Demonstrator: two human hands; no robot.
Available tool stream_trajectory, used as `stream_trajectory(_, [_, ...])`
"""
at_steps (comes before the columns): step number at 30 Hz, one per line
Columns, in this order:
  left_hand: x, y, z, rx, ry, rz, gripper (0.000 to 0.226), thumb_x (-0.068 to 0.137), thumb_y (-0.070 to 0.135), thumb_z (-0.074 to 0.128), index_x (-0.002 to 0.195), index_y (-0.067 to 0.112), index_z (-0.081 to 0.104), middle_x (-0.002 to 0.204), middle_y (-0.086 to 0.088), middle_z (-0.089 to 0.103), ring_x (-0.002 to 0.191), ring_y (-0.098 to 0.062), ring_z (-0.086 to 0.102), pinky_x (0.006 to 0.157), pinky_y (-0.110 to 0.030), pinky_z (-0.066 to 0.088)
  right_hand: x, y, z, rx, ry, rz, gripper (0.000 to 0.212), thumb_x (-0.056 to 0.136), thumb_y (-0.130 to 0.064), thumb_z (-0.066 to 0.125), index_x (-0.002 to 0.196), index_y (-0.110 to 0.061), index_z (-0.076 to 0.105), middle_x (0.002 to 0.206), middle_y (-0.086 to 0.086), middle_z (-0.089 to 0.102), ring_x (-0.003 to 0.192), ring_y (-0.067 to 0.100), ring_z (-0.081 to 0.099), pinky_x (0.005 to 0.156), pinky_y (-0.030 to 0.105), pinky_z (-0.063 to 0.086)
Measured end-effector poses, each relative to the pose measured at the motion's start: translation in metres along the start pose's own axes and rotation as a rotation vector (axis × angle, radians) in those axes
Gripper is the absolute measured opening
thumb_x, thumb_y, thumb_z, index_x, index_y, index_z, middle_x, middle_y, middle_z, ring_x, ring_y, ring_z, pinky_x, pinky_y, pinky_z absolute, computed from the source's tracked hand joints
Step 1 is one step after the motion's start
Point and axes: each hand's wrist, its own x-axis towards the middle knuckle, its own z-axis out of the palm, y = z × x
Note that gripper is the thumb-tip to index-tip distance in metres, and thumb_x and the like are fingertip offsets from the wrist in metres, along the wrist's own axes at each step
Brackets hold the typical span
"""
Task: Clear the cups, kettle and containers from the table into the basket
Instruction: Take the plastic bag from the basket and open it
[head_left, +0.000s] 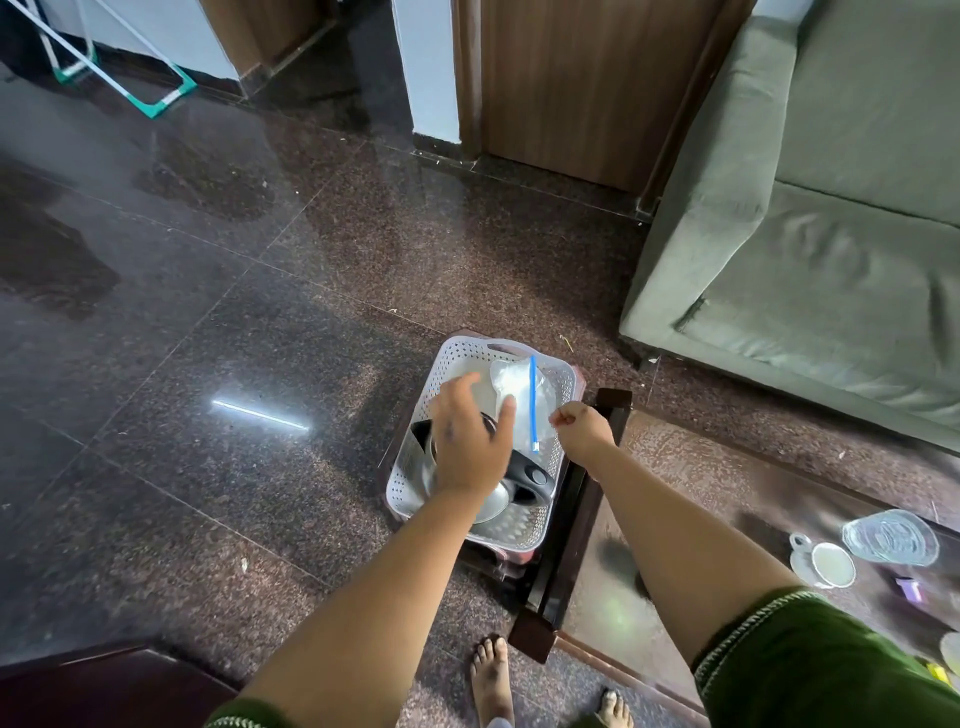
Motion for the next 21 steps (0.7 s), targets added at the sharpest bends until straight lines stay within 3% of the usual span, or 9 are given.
stream_trajectory(3, [0.011, 0.003, 0.019, 0.056, -0.149, 0.146, 0.034, 0.088, 0.026, 0.057, 0.116, 0.009, 0.053, 0.111, -0.006, 0.058, 0.102, -0.024, 0.05, 0.087, -0.036, 0.044, 0.008, -0.014, 0.007, -0.104, -0.127, -0.025, 0.041, 0.092, 0.0, 0.041, 0.128, -0.013, 0.054, 0.132, 0.008, 0.057, 0.112, 0.025, 0.057, 0.091, 0.031, 0.046])
stream_trajectory(4, [0.014, 0.001, 0.024, 0.073, -0.18, 0.151, 0.032, 0.088, 0.023, 0.056, 0.117, 0.009, 0.052, 0.111, -0.006, 0.058, 0.103, -0.025, 0.05, 0.087, -0.038, 0.045, 0.012, -0.017, 0.011, -0.149, -0.175, -0.024, 0.045, 0.093, 0.0, 0.042, 0.134, -0.014, 0.049, 0.135, 0.011, 0.054, 0.112, 0.026, 0.058, 0.09, 0.029, 0.046])
stream_trajectory(7, [0.027, -0.005, 0.034, 0.099, -0.218, 0.157, 0.03, 0.088, 0.016, 0.055, 0.117, 0.007, 0.052, 0.111, -0.008, 0.06, 0.104, -0.028, 0.05, 0.087, -0.041, 0.046, 0.019, -0.025, 0.023, -0.224, -0.274, -0.016, 0.05, 0.094, -0.002, 0.039, 0.138, -0.022, 0.046, 0.132, 0.014, 0.053, 0.078, 0.02, 0.058, 0.056, 0.019, 0.043])
stream_trajectory(8, [0.032, -0.007, 0.036, 0.11, -0.226, 0.162, 0.03, 0.088, 0.014, 0.055, 0.117, 0.006, 0.052, 0.111, -0.009, 0.06, 0.104, -0.029, 0.049, 0.086, -0.04, 0.046, 0.025, -0.022, 0.031, -0.229, -0.311, -0.011, 0.049, 0.094, -0.002, 0.038, 0.138, -0.022, 0.047, 0.134, 0.013, 0.052, 0.086, 0.022, 0.06, 0.06, 0.021, 0.045])
stream_trajectory(10, [0.038, -0.011, 0.04, 0.121, -0.249, 0.16, 0.029, 0.089, 0.01, 0.053, 0.118, 0.005, 0.052, 0.11, -0.011, 0.06, 0.105, -0.03, 0.048, 0.086, -0.036, 0.042, 0.037, -0.014, 0.047, -0.219, -0.331, 0.03, 0.045, 0.096, -0.003, 0.039, 0.138, -0.018, 0.049, 0.141, 0.011, 0.049, 0.117, 0.027, 0.055, 0.087, 0.03, 0.046])
stream_trajectory(12, [0.039, -0.015, 0.042, 0.129, -0.263, 0.172, 0.026, 0.089, 0.008, 0.052, 0.115, 0.004, 0.052, 0.108, -0.012, 0.06, 0.103, -0.03, 0.047, 0.085, -0.036, 0.04, 0.045, -0.006, 0.054, -0.161, -0.317, 0.04, 0.043, 0.099, -0.003, 0.035, 0.14, -0.011, 0.046, 0.144, 0.009, 0.048, 0.128, 0.026, 0.049, 0.099, 0.03, 0.041])
stream_trajectory(14, [0.037, -0.017, 0.042, 0.135, -0.269, 0.2, 0.023, 0.087, 0.006, 0.055, 0.111, 0.003, 0.054, 0.105, -0.013, 0.061, 0.1, -0.032, 0.049, 0.085, -0.038, 0.041, 0.038, -0.011, 0.049, -0.041, -0.208, 0.046, 0.037, 0.099, -0.006, 0.039, 0.132, -0.01, 0.055, 0.132, 0.003, 0.057, 0.114, 0.021, 0.057, 0.095, 0.029, 0.044])
stream_trajectory(17, [0.034, -0.018, 0.041, 0.13, -0.287, 0.204, 0.023, 0.086, 0.005, 0.057, 0.109, 0.002, 0.055, 0.103, -0.015, 0.062, 0.099, -0.034, 0.051, 0.084, -0.039, 0.043, 0.029, -0.022, 0.04, 0.062, -0.003, 0.041, 0.021, 0.091, -0.015, 0.056, 0.1, -0.016, 0.074, 0.105, 0.004, 0.072, 0.083, 0.016, 0.059, 0.076, 0.025, 0.048])
stream_trajectory(21, [0.036, -0.004, 0.034, 0.112, -0.365, 0.166, 0.027, 0.088, 0.006, 0.057, 0.114, 0.004, 0.053, 0.113, -0.012, 0.058, 0.11, -0.03, 0.049, 0.087, -0.034, 0.041, 0.006, -0.052, 0.01, 0.27, 0.092, -0.034, 0.022, 0.09, -0.007, 0.048, 0.096, -0.026, 0.057, 0.081, 0.007, 0.065, 0.072, 0.029, 0.065, 0.067, 0.038, 0.055])
